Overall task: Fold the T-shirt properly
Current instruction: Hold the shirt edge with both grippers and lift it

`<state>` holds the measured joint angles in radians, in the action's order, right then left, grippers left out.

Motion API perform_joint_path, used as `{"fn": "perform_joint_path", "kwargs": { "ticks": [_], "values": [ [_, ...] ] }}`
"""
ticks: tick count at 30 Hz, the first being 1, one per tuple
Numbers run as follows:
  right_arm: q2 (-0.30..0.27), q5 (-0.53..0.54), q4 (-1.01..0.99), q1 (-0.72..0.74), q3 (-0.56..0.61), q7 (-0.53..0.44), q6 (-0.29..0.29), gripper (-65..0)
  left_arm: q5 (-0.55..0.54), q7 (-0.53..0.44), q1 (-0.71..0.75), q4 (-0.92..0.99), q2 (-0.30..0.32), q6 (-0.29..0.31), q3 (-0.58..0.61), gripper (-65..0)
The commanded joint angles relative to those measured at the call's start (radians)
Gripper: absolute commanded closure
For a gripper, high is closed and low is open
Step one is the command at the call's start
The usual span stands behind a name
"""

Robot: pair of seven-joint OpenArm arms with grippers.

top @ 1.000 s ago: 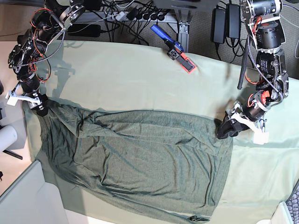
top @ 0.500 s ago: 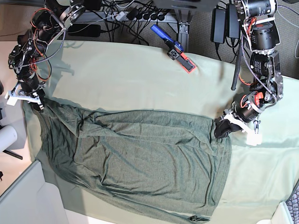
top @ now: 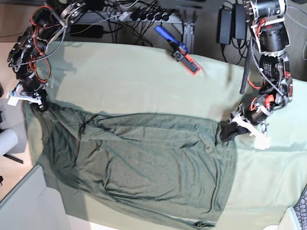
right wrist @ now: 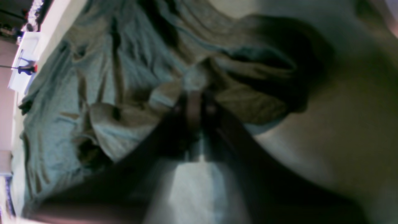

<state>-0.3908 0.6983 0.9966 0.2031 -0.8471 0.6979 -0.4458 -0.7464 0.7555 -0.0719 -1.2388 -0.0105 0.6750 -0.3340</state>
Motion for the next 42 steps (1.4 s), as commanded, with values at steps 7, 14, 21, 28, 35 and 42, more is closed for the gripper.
{"fn": "perform_joint_path", "kwargs": {
  "ticks": [7, 14, 21, 28, 35, 42],
  "values": [
    [-0.031, 0.02, 0.019, 0.01, -0.103, 0.005, -0.022, -41.7, -0.02, 0.034, -0.006, -0.003, 0.006, 0.023, 0.006, 0.0],
    [-0.038, -0.019, 0.017, -0.014, -0.106, -0.044, -0.022, -41.8, -0.05, 0.035, -0.006, -0.003, 0.057, 0.023, 0.008, 0.0],
    [-0.033, -0.077, 0.015, -0.009, 0.009, -0.12, -0.021, -41.8, -0.05, 0.042, -0.006, -0.003, 0.063, 0.023, 0.008, 0.0],
    [-0.016, -0.116, 0.015, 0.023, 0.049, -0.13, -0.003, -41.8, -0.058, 0.056, -0.006, -0.003, 0.063, 0.023, 0.008, 0.0],
    [-0.016, -0.116, 0.015, 0.024, 0.049, -0.147, -0.002, -41.7, -0.058, 0.057, -0.006, -0.003, 0.063, 0.023, 0.008, 0.0],
    [-0.016, -0.151, 0.015, 0.024, 0.049, -0.175, -0.002, -34.1, -0.119, 0.09, -0.005, -0.003, 0.063, 0.023, 0.008, 0.0]
  ]
}}
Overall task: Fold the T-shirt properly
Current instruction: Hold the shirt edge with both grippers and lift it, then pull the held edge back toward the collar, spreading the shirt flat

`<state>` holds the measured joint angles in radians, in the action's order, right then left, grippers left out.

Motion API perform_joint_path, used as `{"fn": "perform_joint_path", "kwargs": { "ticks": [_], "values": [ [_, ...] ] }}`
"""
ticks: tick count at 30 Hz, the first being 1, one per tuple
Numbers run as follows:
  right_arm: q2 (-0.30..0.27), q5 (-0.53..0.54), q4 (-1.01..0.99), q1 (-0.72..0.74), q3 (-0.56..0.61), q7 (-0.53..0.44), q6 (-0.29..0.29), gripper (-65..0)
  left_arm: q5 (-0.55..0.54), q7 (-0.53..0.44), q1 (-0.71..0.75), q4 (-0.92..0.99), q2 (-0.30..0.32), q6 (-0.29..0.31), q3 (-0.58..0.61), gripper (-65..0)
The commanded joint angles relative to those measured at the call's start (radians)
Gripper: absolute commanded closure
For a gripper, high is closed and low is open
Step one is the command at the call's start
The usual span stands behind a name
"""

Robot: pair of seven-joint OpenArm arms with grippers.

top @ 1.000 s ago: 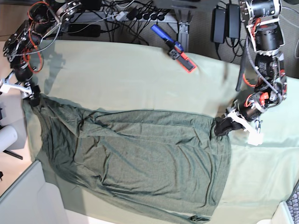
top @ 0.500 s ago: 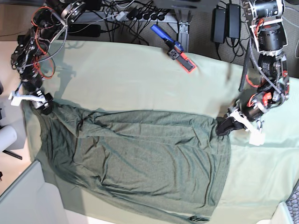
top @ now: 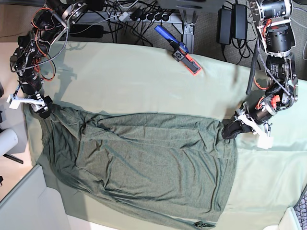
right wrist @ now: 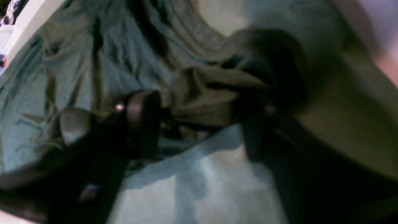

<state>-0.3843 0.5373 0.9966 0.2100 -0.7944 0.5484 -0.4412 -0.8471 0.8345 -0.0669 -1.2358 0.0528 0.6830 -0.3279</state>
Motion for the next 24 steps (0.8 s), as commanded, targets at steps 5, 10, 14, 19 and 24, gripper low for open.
{"fn": "perform_joint_path", "kwargs": {
  "ticks": [5, 10, 14, 19, 24],
  "values": [
    [-0.022, -0.024, 0.014, 0.018, -0.003, -0.039, -0.007, -1.7, -0.026, 0.017, -0.01, -0.006, 0.0, 0.015, 0.002, 0.0],
    [-0.023, -0.063, 0.014, 0.017, -0.002, -0.054, -0.008, 0.0, -0.034, 0.031, -0.01, -0.006, 0.001, 0.015, 0.002, 0.0],
    [-0.025, -0.009, 0.014, 0.016, -0.002, -0.007, -0.008, 0.0, -0.076, 0.065, -0.008, -0.007, 0.015, 0.015, 0.002, 0.0],
    [-0.049, 0.107, 0.018, 0.004, -0.005, 0.1, -0.008, 0.0, -0.122, 0.091, 0.032, -0.037, 0.063, 0.015, 0.002, 0.0],
    [-0.084, 0.184, 0.05, -0.031, -0.022, 0.161, -0.008, 0.0, -0.136, 0.09, 0.117, -0.156, 0.113, 0.015, 0.002, 0.0]
  ]
}}
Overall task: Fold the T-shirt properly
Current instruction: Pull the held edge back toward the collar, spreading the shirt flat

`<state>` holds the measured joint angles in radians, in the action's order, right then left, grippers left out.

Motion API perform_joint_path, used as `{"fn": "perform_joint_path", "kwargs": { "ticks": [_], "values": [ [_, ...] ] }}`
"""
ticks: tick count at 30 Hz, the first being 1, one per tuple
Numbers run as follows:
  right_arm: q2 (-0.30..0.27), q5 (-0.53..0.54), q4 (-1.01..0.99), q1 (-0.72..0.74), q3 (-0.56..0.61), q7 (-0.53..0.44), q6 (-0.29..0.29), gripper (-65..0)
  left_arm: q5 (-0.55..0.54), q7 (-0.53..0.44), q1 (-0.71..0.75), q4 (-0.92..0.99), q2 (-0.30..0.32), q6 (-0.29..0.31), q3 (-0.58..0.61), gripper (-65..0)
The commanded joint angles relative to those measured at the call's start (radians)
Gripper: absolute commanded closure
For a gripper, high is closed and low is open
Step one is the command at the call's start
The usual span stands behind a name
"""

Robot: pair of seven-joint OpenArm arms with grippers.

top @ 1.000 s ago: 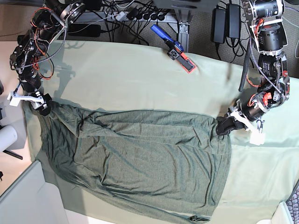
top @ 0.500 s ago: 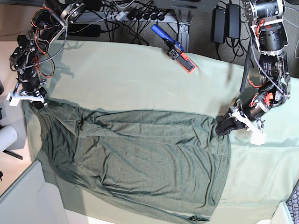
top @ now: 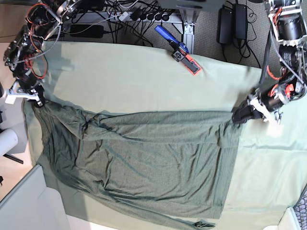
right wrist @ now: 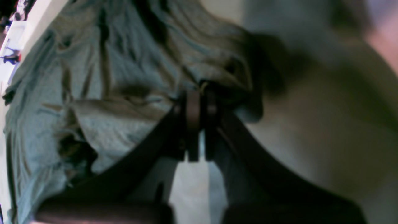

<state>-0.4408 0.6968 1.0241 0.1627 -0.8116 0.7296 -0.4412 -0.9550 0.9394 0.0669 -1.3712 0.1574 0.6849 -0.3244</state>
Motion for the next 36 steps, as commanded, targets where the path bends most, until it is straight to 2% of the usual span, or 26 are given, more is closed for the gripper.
{"fn": "perform_joint_path", "kwargs": {
  "ticks": [1, 8, 12, 20, 30, 36],
  "values": [
    [-0.029, 0.034, 0.037, 0.01, -0.014, -0.005, -0.008, 0.0, -0.029, -0.014, -0.001, -0.048, 0.016, 0.013, -0.002, 0.0],
    [-0.029, 0.059, 0.184, -0.101, -0.045, 0.031, -0.008, 0.0, -0.029, -0.015, 0.07, -0.19, 0.046, 0.013, -0.006, 0.0],
    [-0.03, 0.064, 0.25, -0.174, -0.045, 0.031, -0.008, 0.0, -0.029, -0.014, 0.072, -0.209, 0.052, 0.013, -0.018, 0.0],
    [-0.03, 0.063, 0.361, -0.297, -0.046, 0.034, -0.008, 0.0, -0.058, -0.004, 0.112, -0.225, 0.113, 0.013, -0.062, 0.0],
    [-0.03, 0.07, 0.446, -0.402, -0.055, 0.042, -0.008, 0.0, -0.059, -0.004, 0.274, -0.426, 0.182, 0.013, -0.109, 0.0],
    [-0.064, 0.071, 0.475, -0.471, -0.068, 0.056, -0.007, 0.0, -0.073, -0.003, 0.329, -0.45, 0.195, 0.013, -0.158, 0.0]
  ]
}}
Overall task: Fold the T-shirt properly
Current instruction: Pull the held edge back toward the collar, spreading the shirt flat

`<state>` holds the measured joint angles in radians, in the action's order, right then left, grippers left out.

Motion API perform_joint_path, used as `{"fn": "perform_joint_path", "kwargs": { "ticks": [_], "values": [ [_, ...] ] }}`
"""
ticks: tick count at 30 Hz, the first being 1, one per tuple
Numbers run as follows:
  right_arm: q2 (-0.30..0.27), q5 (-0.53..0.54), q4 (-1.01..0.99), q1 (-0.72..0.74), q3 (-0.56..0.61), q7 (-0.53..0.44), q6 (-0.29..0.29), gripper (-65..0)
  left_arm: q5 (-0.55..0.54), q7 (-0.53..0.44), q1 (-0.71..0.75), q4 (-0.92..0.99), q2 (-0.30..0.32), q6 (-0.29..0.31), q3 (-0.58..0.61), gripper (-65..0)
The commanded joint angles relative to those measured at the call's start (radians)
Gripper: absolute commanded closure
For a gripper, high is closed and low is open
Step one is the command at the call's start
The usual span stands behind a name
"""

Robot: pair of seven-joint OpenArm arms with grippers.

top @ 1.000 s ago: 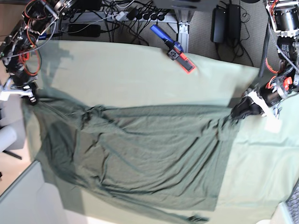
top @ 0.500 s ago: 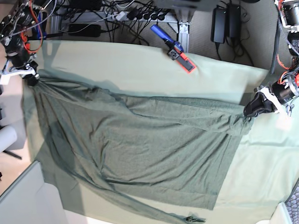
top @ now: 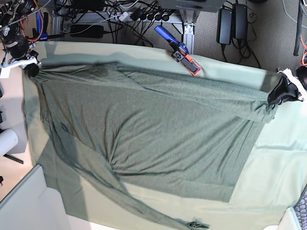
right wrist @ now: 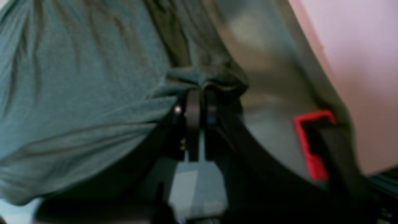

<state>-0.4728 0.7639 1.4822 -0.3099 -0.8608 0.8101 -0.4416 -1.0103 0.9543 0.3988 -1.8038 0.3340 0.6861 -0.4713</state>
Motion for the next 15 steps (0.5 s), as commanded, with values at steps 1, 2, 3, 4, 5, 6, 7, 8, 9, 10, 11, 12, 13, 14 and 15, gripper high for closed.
{"fn": "perform_joint_path", "kwargs": {
  "ticks": [1, 2, 3, 4, 5, 6, 7, 8, 9, 10, 11, 12, 13, 14, 15],
  "values": [
    [-0.041, 0.005, 0.019, -0.008, -0.023, -0.024, -0.007, 0.0, -0.023, -0.018, 0.004, -0.018, 0.018, 0.012, -0.024, 0.0],
    [-0.048, 0.005, 0.02, -0.019, -0.029, -0.024, -0.007, 0.0, -0.025, -0.016, 0.012, -0.018, 0.018, 0.012, -0.035, 0.0],
    [-0.055, 0.006, 0.02, -0.026, -0.034, -0.023, -0.007, 0.0, -0.026, -0.014, 0.021, -0.018, 0.018, 0.012, -0.045, 0.0],
    [-0.061, 0.008, 0.02, -0.036, -0.04, -0.023, -0.007, 0.0, -0.026, -0.014, 0.03, -0.018, 0.018, 0.012, -0.051, 0.0],
    [-0.066, 0.008, 0.02, -0.043, -0.044, -0.023, -0.007, 0.0, -0.028, -0.014, 0.039, -0.018, 0.018, 0.012, -0.054, 0.0],
    [-0.07, 0.012, 0.02, -0.052, -0.048, -0.023, -0.007, 0.0, -0.033, -0.014, 0.046, -0.018, 0.018, 0.012, -0.053, 0.0],
    [-0.073, 0.015, 0.02, -0.056, -0.049, -0.023, -0.007, 0.0, -0.042, -0.014, 0.052, -0.018, 0.018, 0.012, -0.053, 0.0],
    [-0.074, 0.015, 0.02, -0.062, -0.049, -0.024, -0.007, 0.0, -0.048, -0.014, 0.054, -0.018, 0.017, 0.012, -0.053, 0.0],
    [-0.073, 0.014, 0.02, -0.063, -0.049, -0.023, -0.007, 0.0, -0.048, -0.013, 0.054, -0.018, 0.018, 0.012, -0.053, 0.0],
    [-0.072, 0.014, 0.019, -0.063, -0.049, -0.023, -0.007, 0.0, -0.048, -0.012, 0.053, -0.018, 0.018, 0.012, -0.053, 0.0],
    [-0.072, 0.014, 0.019, -0.063, -0.049, -0.023, -0.007, 0.0, -0.048, -0.013, 0.053, -0.018, 0.018, 0.012, -0.053, 0.0],
    [-0.073, 0.014, 0.019, -0.063, -0.049, -0.024, -0.007, 0.0, -0.048, -0.012, 0.053, -0.018, 0.018, 0.012, -0.053, 0.0],
    [-0.073, 0.013, 0.019, -0.063, -0.049, -0.024, -0.007, 0.0, -0.048, -0.012, 0.053, -0.018, 0.018, 0.012, -0.053, 0.0],
    [-0.073, 0.014, 0.019, -0.062, -0.049, -0.024, -0.007, 0.0, -0.048, -0.012, 0.053, -0.018, 0.018, 0.012, -0.053, 0.0],
    [-0.073, 0.014, 0.019, -0.062, -0.049, -0.024, -0.007, 0.0, -0.048, -0.012, 0.053, -0.018, 0.018, 0.012, -0.053, 0.0]
  ]
}}
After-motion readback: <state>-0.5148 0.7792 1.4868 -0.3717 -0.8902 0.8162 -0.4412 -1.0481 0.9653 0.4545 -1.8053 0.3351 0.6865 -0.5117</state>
